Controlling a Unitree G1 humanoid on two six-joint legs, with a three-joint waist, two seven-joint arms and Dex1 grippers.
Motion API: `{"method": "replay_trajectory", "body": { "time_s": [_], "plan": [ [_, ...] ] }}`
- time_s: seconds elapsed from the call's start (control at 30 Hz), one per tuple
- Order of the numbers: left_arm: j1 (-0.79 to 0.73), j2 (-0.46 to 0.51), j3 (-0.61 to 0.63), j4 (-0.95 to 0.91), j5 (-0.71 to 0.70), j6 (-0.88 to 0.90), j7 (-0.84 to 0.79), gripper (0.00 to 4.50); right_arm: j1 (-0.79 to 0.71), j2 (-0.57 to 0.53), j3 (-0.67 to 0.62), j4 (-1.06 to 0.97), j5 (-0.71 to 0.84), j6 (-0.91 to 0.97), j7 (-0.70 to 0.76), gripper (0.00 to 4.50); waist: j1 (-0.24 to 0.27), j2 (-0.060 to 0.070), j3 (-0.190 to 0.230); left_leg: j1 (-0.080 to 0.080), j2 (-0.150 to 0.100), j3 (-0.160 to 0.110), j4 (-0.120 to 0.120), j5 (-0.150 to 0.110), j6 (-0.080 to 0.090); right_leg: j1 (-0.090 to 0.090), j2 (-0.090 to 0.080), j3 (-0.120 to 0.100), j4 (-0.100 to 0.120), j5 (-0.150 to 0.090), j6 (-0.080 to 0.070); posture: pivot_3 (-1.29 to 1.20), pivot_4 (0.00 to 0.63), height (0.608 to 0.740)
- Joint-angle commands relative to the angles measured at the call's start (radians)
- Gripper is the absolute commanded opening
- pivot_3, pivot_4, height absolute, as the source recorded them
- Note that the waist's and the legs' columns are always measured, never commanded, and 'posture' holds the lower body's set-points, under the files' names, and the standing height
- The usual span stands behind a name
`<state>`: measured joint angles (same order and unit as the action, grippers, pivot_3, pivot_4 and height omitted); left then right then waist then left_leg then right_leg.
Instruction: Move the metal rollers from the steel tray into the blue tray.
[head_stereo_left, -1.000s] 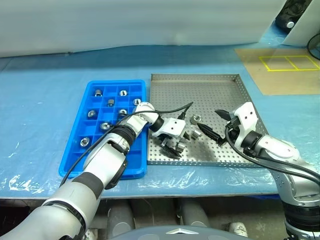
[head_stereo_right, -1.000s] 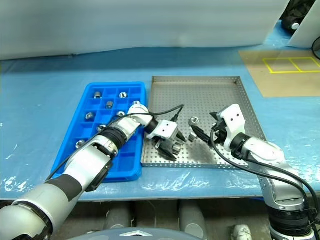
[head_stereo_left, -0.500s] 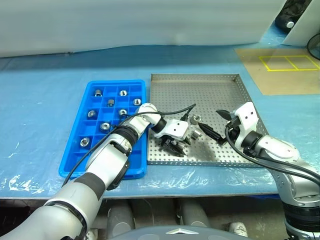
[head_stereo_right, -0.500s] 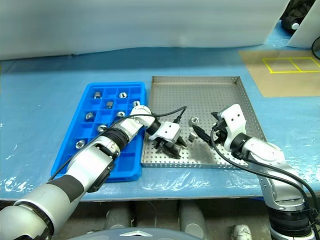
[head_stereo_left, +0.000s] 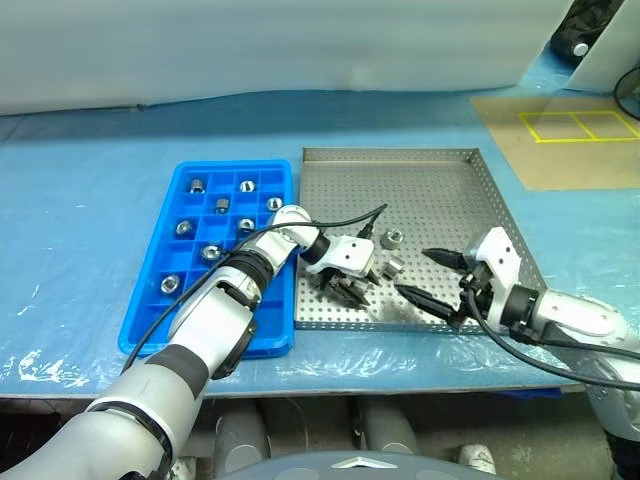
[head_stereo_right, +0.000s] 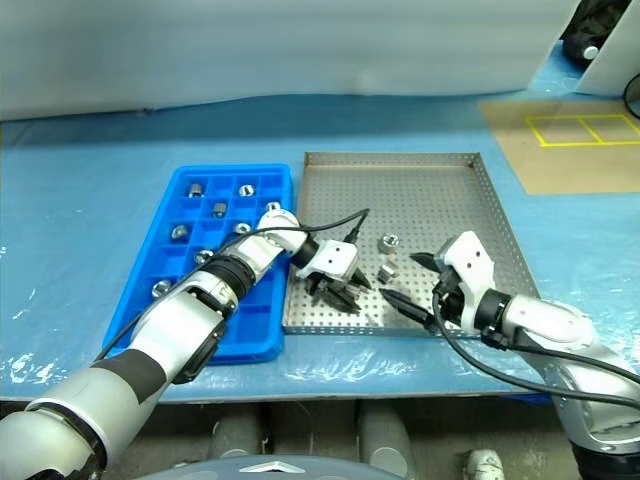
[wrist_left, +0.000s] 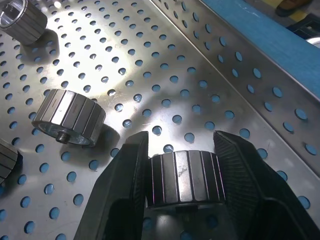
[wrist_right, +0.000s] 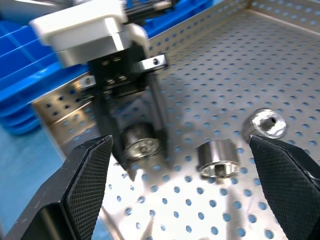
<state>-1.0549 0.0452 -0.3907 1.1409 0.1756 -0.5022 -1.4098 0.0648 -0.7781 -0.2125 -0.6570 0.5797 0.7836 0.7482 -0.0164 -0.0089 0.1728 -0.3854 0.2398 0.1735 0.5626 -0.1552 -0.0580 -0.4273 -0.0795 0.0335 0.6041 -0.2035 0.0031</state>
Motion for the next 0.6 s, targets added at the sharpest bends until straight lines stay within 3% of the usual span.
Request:
{"method": "replay_trajectory", "body": {
  "time_s": [0.03, 0.47, 0.6],
  "plan": [
    [-0.013, 0.003, 0.013, 0.006, 0.002, -0.001, 0.020, 1.86, 0.014, -0.033, -0.010, -0.049, 0.046, 0.018, 0.030, 4.50, 0.000, 0.000, 0.000, 0.000, 0.000, 0.000, 0.000, 0.000, 0.000, 0.000, 0.000, 0.000, 0.000, 0.000, 0.000, -0.52, 0.150, 0.740],
    [-0.019, 0.029, 0.051, 0.002, -0.013, -0.006, 0.054, 1.73, -0.031, -0.042, 0.037, -0.013, 0.016, -0.006, 0.023, 4.50, 0.002, 0.000, 0.000, -0.001, 0.000, 0.000, 0.000, 0.000, 0.000, 0.000, 0.000, -0.001, -0.001, 0.000, 0.001, -0.49, 0.150, 0.740],
    [-0.041, 0.027, 0.128, -0.068, -0.104, 0.042, 0.040, 1.73, -0.077, -0.038, 0.075, 0.006, 0.009, -0.023, 0.036, 4.50, 0.003, 0.000, 0.000, -0.002, 0.000, 0.000, 0.000, 0.000, 0.001, -0.001, -0.001, -0.001, -0.001, 0.000, 0.001, -0.45, 0.150, 0.740]
  ]
}}
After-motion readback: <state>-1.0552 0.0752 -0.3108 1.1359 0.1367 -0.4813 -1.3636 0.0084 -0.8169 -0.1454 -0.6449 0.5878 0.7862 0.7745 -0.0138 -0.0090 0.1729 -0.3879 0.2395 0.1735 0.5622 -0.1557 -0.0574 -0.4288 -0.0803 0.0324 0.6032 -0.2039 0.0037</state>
